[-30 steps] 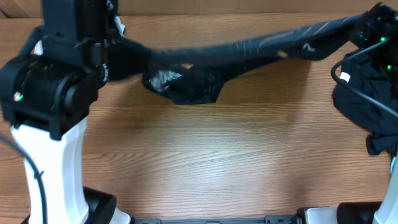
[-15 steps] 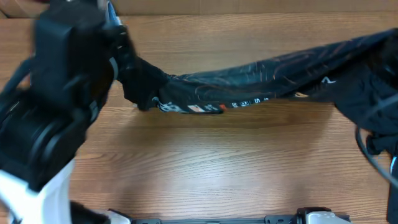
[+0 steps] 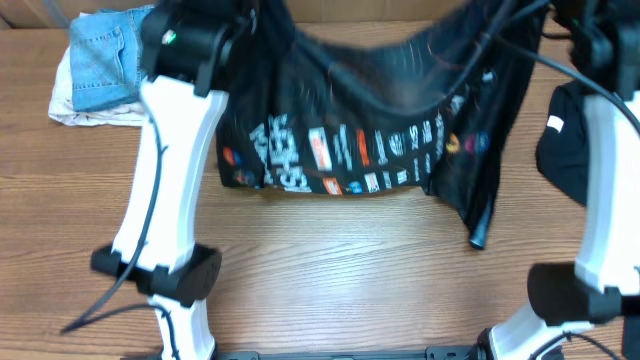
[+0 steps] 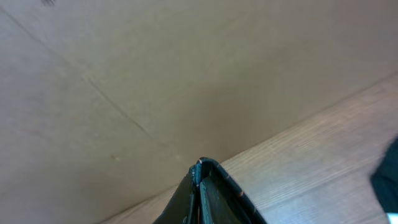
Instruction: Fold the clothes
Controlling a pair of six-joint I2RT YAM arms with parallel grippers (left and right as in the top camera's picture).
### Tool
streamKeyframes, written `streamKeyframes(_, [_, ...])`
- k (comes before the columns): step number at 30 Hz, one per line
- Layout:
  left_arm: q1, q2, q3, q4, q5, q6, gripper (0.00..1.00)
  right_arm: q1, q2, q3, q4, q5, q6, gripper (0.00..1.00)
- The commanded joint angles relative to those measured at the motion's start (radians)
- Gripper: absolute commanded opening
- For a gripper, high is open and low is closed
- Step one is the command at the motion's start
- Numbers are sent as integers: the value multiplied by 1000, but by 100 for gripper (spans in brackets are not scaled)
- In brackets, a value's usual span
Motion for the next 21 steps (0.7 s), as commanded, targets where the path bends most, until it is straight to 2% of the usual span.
streamKeyframes(1, [18, -40, 29, 177, -135, 189, 5, -8, -58, 45, 66, -19, -70, 5])
streamKeyframes(2, [11, -79, 59, 182, -196, 219, 4, -19, -81, 90, 50, -5, -94, 5])
streamKeyframes(6, [6, -186, 77, 123, -232, 248, 7, -45, -137, 159, -19, -6, -101, 5])
streamKeyframes(8, [6, -259, 77, -3, -228, 239, 12, -48, -174, 168, -124, -6, -101, 8])
streamKeyframes(11, [6, -305, 77, -227, -219, 109, 17, -48, -185, 168, -253, -6, -92, 8])
streamKeyframes(13, [6, -312, 77, -370, -184, 20, 15, -48, -185, 167, -340, -5, -67, 6])
streamKeyframes(18, [6, -256, 74, -733, -3, -128, 16, -48, -176, 135, -582, -10, -13, 6])
streamKeyframes(21, [6, -202, 74, -841, 89, -147, 23, -47, -175, 121, -640, -10, -14, 15])
